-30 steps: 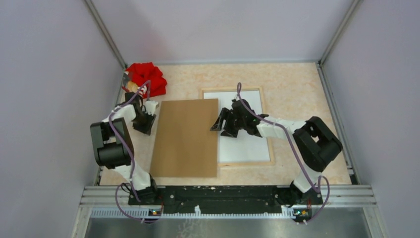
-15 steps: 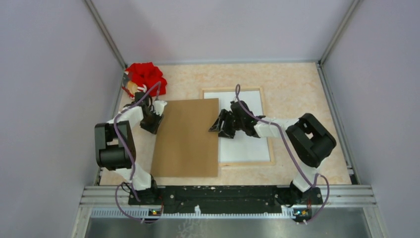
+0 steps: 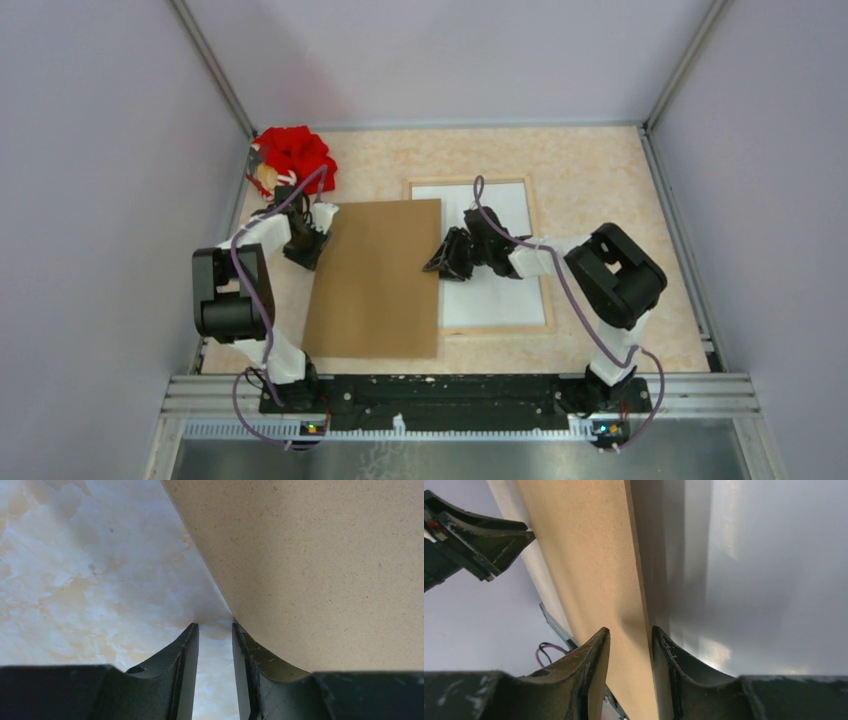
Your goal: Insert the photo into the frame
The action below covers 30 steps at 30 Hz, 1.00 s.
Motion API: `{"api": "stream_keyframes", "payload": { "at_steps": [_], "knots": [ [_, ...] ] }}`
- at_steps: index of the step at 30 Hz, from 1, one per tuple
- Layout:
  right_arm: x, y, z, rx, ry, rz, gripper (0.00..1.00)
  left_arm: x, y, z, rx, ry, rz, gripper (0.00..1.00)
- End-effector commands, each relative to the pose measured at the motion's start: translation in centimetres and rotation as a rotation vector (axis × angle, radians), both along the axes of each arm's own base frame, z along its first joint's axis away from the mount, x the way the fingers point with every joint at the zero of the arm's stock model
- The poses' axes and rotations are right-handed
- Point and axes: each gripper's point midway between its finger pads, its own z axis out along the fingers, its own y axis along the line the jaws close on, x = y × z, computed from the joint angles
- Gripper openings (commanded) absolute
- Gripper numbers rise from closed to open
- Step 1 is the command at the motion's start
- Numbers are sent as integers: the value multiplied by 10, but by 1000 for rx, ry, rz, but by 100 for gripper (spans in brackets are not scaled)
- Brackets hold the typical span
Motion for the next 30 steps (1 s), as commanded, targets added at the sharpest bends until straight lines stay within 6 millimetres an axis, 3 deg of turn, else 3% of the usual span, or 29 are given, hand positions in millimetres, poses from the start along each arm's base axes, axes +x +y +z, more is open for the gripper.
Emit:
{"api": "stream_keyframes", "payload": {
  "at_steps": [1,5,8,10,13,14,18,21,25,30],
  "knots": [
    [4,45,84,278,-148,77,36,-31,-32,-22,-121,132,-41,39],
    [4,42,115,267,-215,82,25,-19,-33,9,-125,72,-45,40],
    [6,40,138,258,-263,89,1,-5,-34,53,-127,-18,-55,45],
    [9,39,156,245,-294,88,0,5,-34,91,-121,-108,-58,51],
    [14,36,183,225,-355,82,0,15,-38,153,-124,-265,-101,71],
    [16,34,194,222,-380,75,0,17,-42,178,-128,-330,-126,95],
    [27,29,225,178,-456,51,0,-4,-66,245,-158,-500,-284,99],
    [34,32,245,189,-485,35,0,-32,-90,273,-200,-545,-408,99],
    [51,28,269,211,-483,-62,0,-68,-108,291,-183,-586,-592,99],
    [72,9,328,379,-490,-197,0,-97,-102,305,-6,-711,-845,99]
  ]
}}
